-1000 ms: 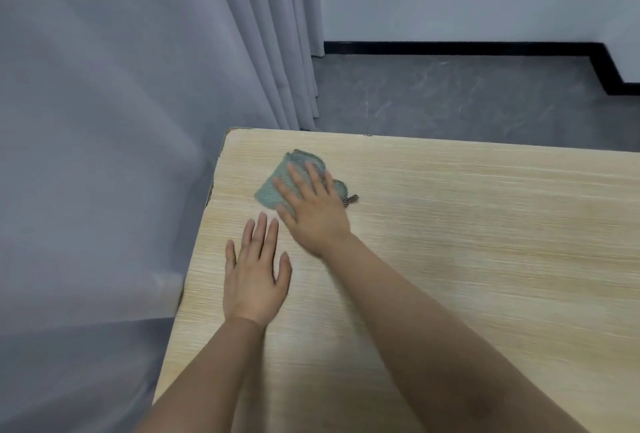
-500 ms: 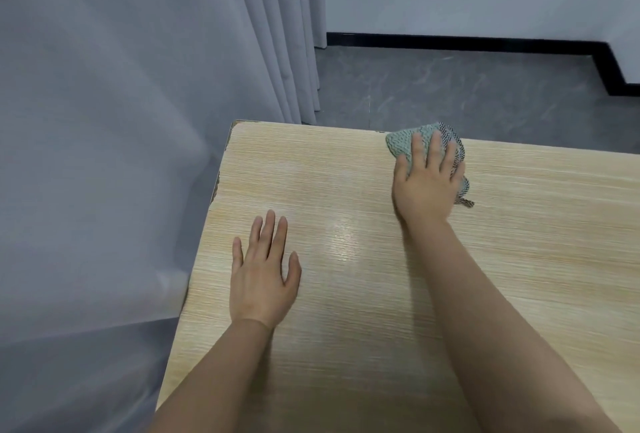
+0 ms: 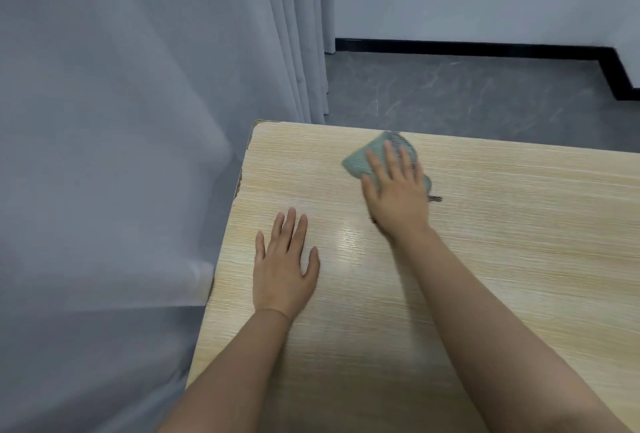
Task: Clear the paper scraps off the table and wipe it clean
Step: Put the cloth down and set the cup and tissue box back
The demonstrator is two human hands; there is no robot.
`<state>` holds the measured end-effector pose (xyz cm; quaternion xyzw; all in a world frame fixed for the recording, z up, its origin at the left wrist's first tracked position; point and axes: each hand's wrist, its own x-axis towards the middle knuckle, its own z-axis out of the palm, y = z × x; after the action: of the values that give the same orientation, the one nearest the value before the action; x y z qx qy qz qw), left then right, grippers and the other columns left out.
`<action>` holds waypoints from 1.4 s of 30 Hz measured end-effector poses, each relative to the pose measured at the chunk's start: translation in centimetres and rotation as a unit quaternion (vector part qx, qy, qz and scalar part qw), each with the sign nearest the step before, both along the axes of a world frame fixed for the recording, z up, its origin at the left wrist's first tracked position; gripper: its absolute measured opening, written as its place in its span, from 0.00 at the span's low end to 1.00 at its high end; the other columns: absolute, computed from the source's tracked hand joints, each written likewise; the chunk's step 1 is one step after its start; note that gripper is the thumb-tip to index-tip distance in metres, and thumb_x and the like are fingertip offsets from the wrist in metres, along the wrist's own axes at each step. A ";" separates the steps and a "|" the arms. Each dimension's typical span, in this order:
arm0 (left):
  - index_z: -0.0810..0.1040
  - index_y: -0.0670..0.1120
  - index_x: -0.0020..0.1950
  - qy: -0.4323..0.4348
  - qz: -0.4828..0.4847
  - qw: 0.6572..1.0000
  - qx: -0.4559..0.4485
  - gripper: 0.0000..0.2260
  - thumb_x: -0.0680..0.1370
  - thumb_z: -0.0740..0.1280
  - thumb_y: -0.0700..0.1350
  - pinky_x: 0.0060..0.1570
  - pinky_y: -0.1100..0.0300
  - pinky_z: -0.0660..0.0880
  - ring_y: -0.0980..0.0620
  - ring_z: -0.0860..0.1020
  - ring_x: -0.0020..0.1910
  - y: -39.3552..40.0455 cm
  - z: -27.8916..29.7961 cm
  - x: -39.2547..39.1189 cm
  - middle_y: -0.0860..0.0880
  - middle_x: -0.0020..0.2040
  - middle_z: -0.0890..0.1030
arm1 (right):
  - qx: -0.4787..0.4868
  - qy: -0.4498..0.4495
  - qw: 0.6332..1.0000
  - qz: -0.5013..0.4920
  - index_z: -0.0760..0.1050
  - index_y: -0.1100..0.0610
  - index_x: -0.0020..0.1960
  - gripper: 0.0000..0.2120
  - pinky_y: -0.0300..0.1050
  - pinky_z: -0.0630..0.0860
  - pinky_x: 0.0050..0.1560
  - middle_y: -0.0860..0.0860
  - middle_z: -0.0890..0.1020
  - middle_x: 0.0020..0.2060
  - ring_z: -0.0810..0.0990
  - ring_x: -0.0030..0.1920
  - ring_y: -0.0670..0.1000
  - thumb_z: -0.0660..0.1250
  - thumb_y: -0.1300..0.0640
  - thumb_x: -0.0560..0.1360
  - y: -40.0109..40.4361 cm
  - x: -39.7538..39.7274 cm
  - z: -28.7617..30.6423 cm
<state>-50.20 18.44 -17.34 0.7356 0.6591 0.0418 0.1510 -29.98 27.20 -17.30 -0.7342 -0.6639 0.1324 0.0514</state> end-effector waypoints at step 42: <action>0.64 0.45 0.74 -0.002 -0.067 0.996 0.051 0.24 0.78 0.52 0.50 0.72 0.51 0.49 0.51 0.57 0.74 -1.7 -0.9 -4.3 0.48 0.74 0.65 | -0.023 0.016 0.983 0.181 0.49 0.42 0.76 0.23 0.55 0.37 0.74 0.48 0.48 0.77 0.42 0.77 0.54 0.44 0.43 0.81 3.0 -15.3 -0.1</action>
<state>-54.47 16.69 -18.21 0.7848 0.6050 0.0663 0.1169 -45.24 30.15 -17.44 -0.6007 -0.7816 0.1666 0.0204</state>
